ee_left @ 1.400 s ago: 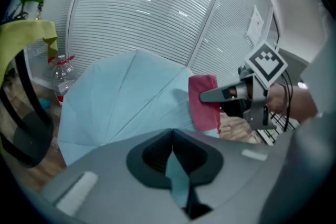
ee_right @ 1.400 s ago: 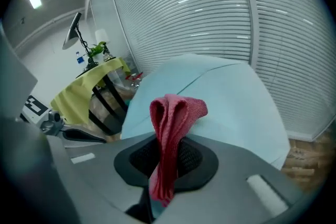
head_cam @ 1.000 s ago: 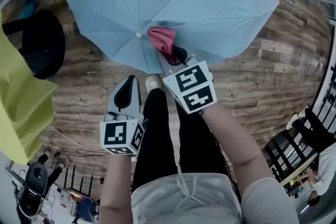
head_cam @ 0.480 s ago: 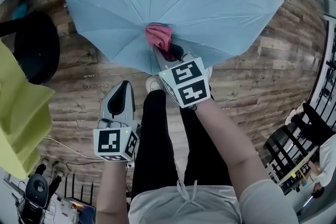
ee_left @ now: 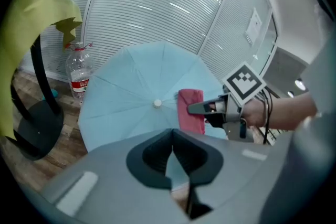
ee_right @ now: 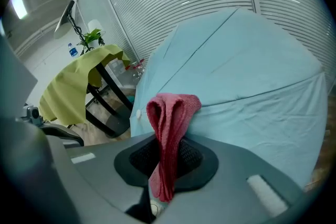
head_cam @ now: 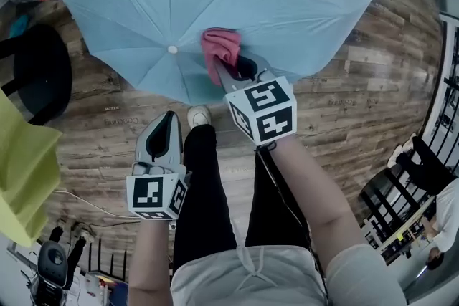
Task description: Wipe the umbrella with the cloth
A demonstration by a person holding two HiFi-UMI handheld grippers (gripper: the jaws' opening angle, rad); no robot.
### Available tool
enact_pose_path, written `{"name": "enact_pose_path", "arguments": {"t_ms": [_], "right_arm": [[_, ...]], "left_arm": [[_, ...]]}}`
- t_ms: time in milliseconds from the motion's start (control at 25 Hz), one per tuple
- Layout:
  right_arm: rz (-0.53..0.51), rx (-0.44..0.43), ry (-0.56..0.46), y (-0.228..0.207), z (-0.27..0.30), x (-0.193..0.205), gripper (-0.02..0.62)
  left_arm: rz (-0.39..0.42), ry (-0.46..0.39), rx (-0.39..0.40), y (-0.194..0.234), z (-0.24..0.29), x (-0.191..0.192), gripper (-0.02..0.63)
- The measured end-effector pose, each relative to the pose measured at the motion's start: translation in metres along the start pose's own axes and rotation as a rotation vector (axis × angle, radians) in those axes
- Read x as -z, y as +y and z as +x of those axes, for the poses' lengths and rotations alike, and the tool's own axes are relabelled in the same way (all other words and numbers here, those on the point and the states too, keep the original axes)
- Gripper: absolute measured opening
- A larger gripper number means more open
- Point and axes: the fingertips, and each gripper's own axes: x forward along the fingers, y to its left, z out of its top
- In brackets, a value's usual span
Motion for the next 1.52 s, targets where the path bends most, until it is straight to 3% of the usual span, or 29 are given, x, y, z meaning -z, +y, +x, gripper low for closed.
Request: {"name": "enact_pose_path", "arguments": {"t_ms": [560,800,1280,1520], "right_arm": [[-0.048,-0.022,-0.005,-0.106,-0.064,0.000,0.055],[-0.011,-0.033,-0.031,-0.159,-0.091,0.003,0.055],[0.008,-0.089,-0.106,-0.254,-0.145,0.008,0.055],[-0.051,-0.016,-0.129,-0.309,-0.162,0.005,0.055]], "left_arm": [[-0.024,-0.029,0.008,-0.124,0.054,-0.016,0.008],[-0.020,-0.033,0.020,-0.179,0.081,-0.023,0.008],[0.039,0.011,0.071,-0.273,0.152,-0.040,0.008],[0.056,0.021,0.081,-0.309,0.183,-0.047,0.008]]}}
